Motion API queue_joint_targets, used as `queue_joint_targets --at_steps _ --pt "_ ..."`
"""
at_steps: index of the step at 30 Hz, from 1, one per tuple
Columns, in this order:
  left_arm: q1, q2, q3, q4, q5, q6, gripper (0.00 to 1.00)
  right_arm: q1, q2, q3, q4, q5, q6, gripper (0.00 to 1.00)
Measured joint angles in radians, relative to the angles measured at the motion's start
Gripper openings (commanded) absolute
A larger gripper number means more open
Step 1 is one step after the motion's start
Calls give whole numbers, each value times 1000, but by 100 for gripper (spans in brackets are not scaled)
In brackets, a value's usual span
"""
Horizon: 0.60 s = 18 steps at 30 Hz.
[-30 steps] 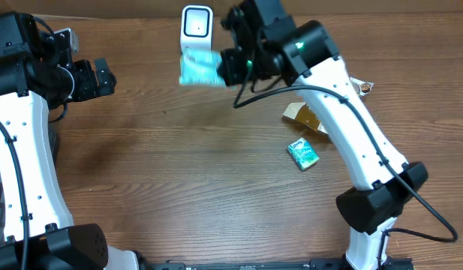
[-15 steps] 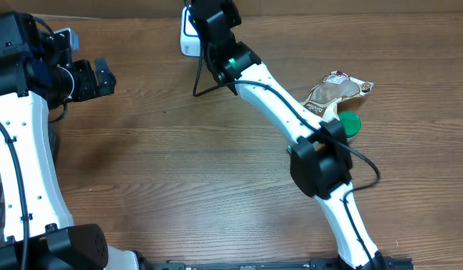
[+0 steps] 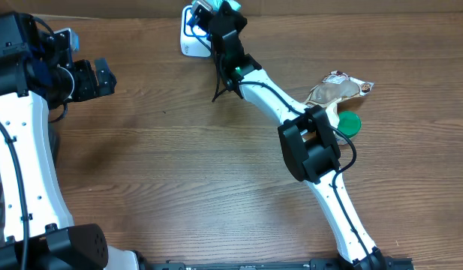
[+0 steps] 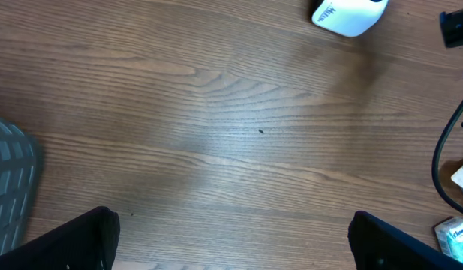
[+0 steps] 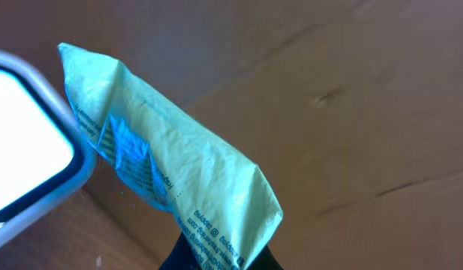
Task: Scan the item barcode
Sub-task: 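Hold the wipes pack against the scanner face with the right gripper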
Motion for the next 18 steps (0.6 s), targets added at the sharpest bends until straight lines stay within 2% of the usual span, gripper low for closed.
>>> queue_joint_targets --at_steps 18 --pt "0 0 0 0 0 0 99 19 0 0 40 24 -142 5"
